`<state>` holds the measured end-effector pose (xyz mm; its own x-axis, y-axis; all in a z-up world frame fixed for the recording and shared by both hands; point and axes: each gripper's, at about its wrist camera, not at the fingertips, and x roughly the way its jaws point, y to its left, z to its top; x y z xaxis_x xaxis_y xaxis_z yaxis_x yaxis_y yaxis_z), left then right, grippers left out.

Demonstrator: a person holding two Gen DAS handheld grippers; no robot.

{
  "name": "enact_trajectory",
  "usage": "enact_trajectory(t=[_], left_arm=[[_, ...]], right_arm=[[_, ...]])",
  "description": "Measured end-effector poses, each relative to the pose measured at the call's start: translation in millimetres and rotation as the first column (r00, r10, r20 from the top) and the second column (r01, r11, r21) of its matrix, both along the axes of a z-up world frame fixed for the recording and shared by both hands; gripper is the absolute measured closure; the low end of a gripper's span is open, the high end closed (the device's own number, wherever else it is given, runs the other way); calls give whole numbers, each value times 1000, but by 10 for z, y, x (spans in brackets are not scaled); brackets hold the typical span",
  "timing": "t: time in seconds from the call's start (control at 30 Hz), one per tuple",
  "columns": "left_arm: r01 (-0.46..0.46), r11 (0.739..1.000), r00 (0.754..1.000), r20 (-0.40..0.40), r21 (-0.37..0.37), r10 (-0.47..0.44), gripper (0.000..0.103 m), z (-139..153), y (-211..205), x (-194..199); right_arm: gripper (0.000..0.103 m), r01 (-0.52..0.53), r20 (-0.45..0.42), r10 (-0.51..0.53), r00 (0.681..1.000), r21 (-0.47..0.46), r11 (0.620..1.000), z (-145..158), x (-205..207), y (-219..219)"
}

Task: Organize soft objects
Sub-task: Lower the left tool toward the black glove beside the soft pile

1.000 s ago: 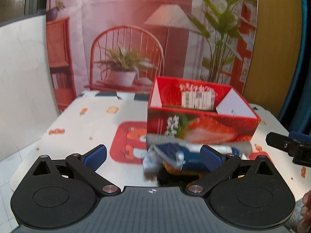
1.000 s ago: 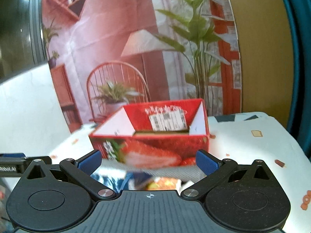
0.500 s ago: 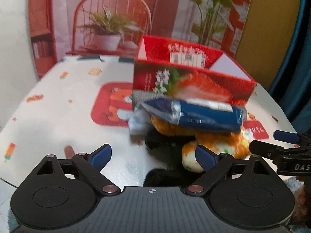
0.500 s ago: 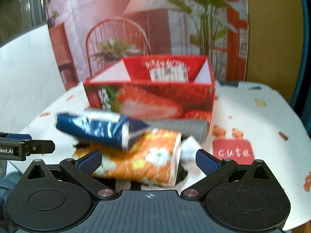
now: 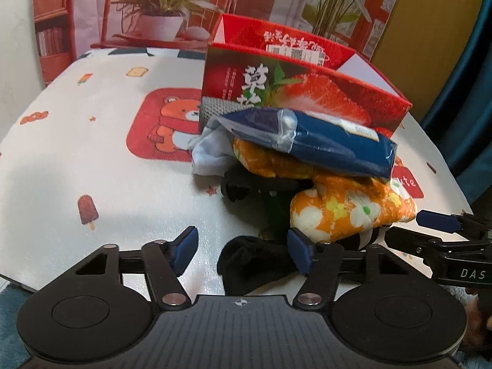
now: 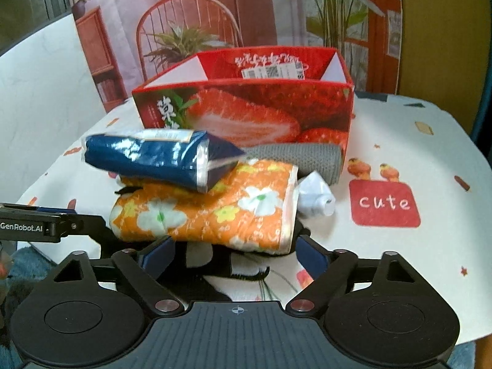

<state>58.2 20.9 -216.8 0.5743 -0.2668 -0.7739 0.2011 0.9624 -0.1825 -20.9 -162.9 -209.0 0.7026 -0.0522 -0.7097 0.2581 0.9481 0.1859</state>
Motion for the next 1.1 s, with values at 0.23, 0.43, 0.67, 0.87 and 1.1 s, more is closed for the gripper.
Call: enact_trajectory(t=[0.23,0.43,0.67,0.87,1.1], left_arm=[[-2,1000,997,-82,-19,1,41,-209,10,92],[-4,1000,997,-81,-29,2,41,-216,14,88],[-18,999,999,-34,-41,17,42,-112,41,39],[-1,1000,998,-64,-26,-1,42,-185,13,76],[-10,1000,997,-76,-8,9,44,-270,-18,141]], right_arm=[[25,-26,-36,27,999,11,1000,-71,29,22],[26,-15,-44,16,999,27,1000,-103,37,-9],[27,15,15,-15,1000,23,1000,-12,-21,-58],[27,-18,-18,19,1000,16,1000,-50,22,0],[28,-11,-80,16,997,56,998,-197,67,-23]])
